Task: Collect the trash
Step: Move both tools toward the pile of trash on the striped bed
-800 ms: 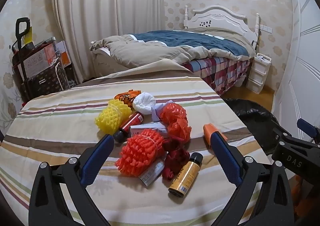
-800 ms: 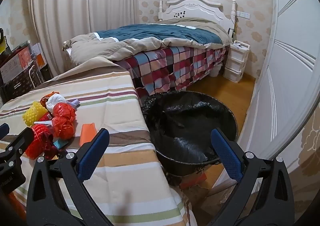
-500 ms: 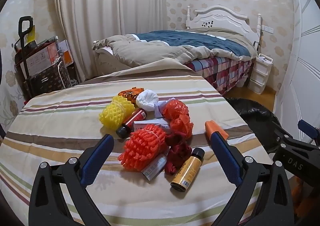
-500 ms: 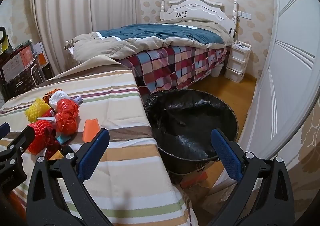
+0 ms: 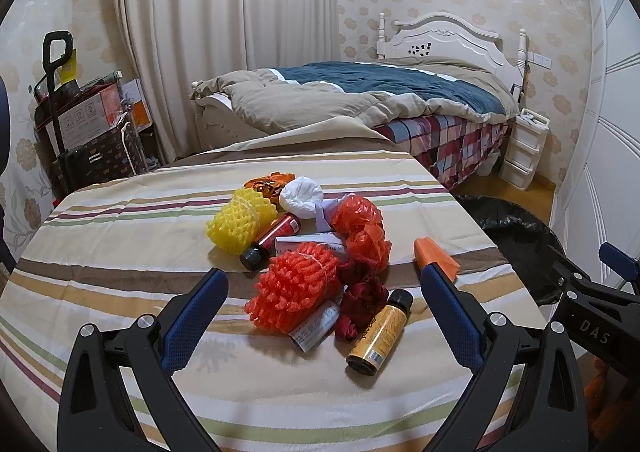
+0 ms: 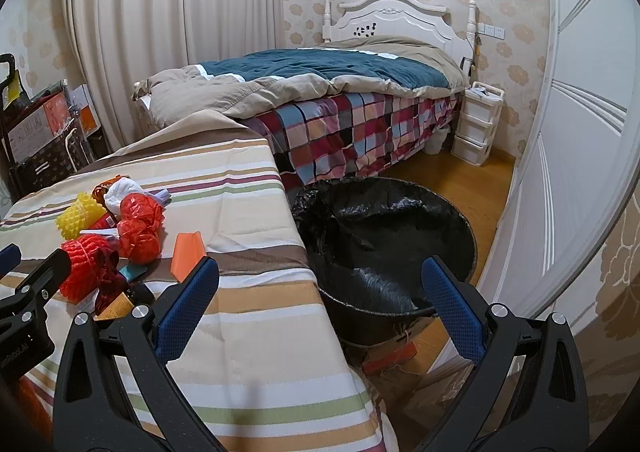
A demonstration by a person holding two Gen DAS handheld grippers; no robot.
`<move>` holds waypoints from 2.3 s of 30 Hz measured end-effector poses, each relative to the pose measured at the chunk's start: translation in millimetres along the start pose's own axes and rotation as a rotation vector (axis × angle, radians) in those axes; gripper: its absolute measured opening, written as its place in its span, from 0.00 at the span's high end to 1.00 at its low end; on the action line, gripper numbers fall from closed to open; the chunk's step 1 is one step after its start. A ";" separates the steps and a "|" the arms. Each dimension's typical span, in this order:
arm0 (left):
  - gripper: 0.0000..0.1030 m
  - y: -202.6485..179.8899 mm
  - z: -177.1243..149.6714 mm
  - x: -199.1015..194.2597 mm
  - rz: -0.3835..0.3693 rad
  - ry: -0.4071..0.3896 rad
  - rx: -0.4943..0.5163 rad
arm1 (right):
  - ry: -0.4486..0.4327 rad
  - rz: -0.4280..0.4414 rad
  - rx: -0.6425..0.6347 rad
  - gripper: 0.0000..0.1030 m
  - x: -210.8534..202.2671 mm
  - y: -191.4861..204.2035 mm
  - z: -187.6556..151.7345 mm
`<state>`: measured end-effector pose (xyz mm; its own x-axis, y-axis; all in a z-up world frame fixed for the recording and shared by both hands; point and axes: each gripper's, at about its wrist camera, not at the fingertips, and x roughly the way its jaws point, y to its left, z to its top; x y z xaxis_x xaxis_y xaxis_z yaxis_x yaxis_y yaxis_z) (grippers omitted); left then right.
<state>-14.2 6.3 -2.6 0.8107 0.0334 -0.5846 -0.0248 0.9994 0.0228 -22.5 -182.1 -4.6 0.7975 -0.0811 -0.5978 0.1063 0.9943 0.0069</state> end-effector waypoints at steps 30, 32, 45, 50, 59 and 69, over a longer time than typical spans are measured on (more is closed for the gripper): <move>0.06 2.4 -3.5 -1.4 0.001 0.001 -0.002 | -0.002 0.004 0.008 0.04 -4.3 -0.2 -2.9; 0.06 2.3 -3.4 -1.1 0.001 0.001 -0.002 | -0.002 0.004 0.007 0.04 -4.3 0.0 -3.1; 0.06 2.6 -3.1 -1.2 0.001 0.002 -0.002 | 0.000 0.005 0.008 0.04 -3.6 -0.5 -3.1; 0.06 2.8 -3.3 -1.4 0.001 0.001 -0.001 | 0.000 0.005 0.008 0.04 -4.0 -0.5 -3.3; 0.06 2.4 -3.0 -1.4 0.001 0.004 -0.002 | 0.002 0.005 0.010 0.04 -3.7 -0.9 -3.3; 0.06 5.9 -13.5 -3.5 0.003 0.006 -0.001 | 0.004 0.005 0.011 0.04 -5.6 -0.8 -5.1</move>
<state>-25.1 12.1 -11.4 0.8073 0.0365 -0.5890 -0.0281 0.9993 0.0235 -30.1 -182.1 -5.3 0.7960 -0.0755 -0.6006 0.1086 0.9939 0.0189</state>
